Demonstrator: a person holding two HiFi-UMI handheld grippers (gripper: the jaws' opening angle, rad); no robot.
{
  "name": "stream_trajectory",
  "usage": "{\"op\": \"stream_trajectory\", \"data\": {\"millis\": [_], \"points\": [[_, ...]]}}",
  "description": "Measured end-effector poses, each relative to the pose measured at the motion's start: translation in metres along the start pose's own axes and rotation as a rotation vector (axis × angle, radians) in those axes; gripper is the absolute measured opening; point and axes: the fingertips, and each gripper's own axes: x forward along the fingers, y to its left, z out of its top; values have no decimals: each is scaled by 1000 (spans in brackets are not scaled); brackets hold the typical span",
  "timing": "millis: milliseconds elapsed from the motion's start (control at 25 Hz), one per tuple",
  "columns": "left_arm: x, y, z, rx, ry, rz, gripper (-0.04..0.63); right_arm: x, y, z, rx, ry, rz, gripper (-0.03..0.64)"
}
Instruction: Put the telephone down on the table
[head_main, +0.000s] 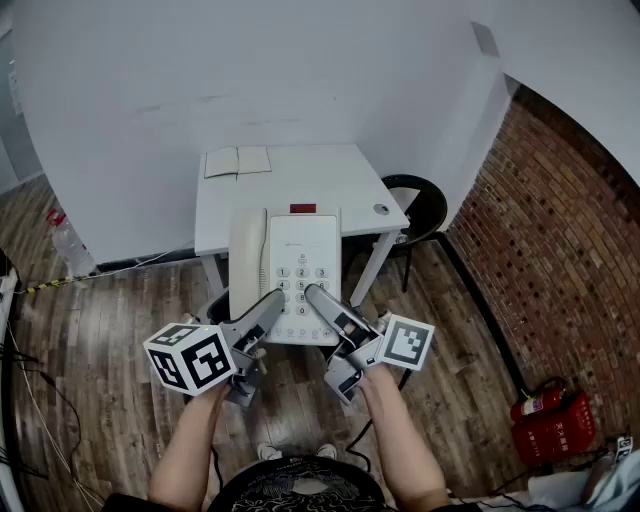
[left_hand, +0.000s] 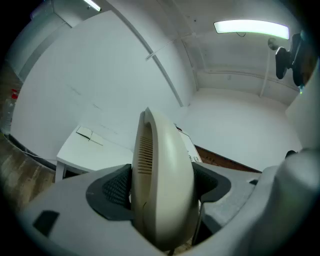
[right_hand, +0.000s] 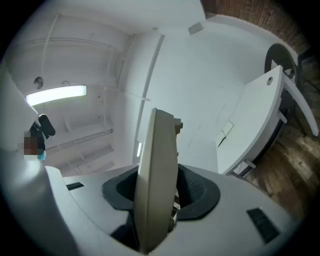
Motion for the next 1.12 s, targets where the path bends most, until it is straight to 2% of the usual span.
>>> {"op": "stream_trajectory", "data": {"millis": [440, 840, 960, 1120], "points": [[4, 15, 1, -11, 12, -26, 359, 10, -8, -2, -14, -17, -22, 184], [43, 29, -8, 0, 27, -17, 359, 9, -46, 19, -4, -24, -17, 184], [76, 31, -8, 6, 30, -3, 359, 7, -68, 44, 8, -21, -5, 184], [142, 26, -3, 12, 40, 18, 359, 1, -102, 102, 21, -15, 11, 184]]}}
